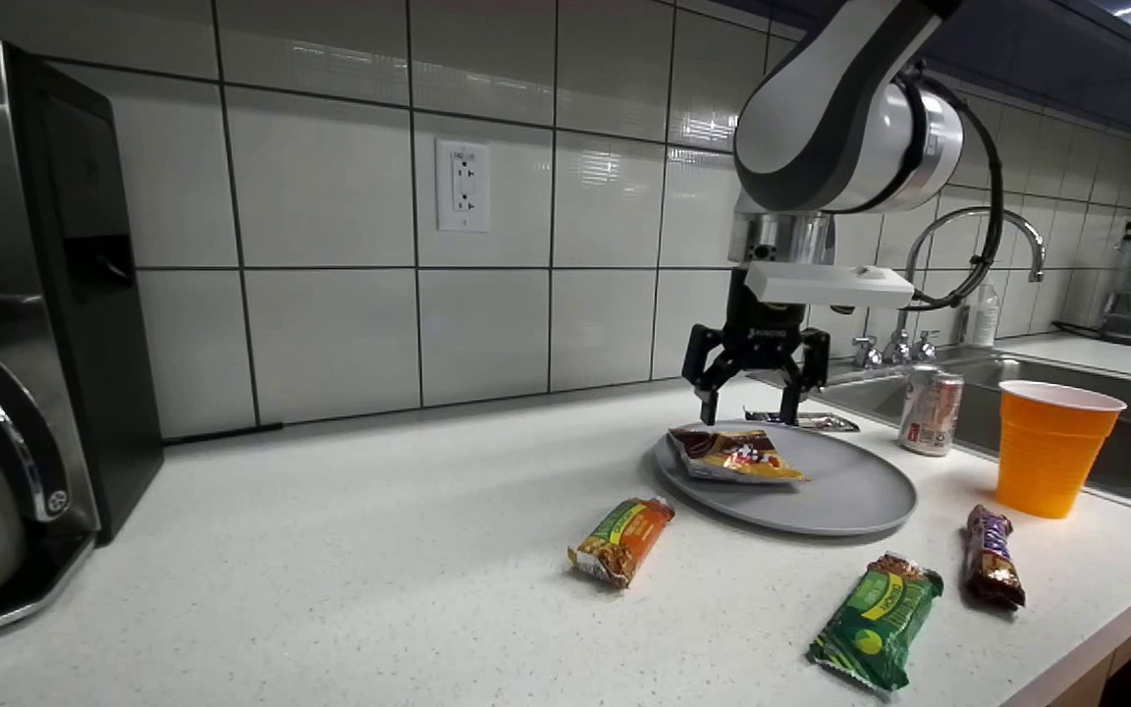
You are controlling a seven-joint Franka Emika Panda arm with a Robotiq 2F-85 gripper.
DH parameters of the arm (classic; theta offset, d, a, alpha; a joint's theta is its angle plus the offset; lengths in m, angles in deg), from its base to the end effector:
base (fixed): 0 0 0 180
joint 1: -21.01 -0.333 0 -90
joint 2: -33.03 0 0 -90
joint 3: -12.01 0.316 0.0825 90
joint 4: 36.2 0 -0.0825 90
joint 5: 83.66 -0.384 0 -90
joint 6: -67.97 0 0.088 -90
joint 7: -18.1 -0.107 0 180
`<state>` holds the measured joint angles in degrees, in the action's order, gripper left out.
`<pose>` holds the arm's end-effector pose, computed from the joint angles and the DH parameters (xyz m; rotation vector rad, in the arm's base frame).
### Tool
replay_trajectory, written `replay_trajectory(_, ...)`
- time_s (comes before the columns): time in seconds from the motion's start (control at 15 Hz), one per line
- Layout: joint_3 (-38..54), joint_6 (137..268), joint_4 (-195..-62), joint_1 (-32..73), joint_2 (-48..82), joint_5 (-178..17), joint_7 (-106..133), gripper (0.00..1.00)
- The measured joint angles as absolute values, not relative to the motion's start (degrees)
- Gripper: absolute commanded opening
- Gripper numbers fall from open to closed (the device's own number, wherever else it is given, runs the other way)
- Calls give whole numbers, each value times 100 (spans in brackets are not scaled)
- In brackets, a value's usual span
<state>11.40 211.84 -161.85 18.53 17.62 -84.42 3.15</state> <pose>0.5619 0.0183 0.2663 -3.1061 0.3719 -0.0747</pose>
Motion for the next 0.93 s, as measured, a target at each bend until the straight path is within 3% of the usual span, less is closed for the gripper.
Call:
replay_trajectory(0.67,1113,21203,-15591,1853,1092,-8464,214,100)
replay_trajectory(0.73,1113,21203,-15553,1853,1045,-8464,214,75)
replay_trajectory(0.8,1113,21203,-15523,1853,1004,-8464,214,72)
replay_trajectory(0.93,1113,21203,-15469,1852,939,-8464,214,56)
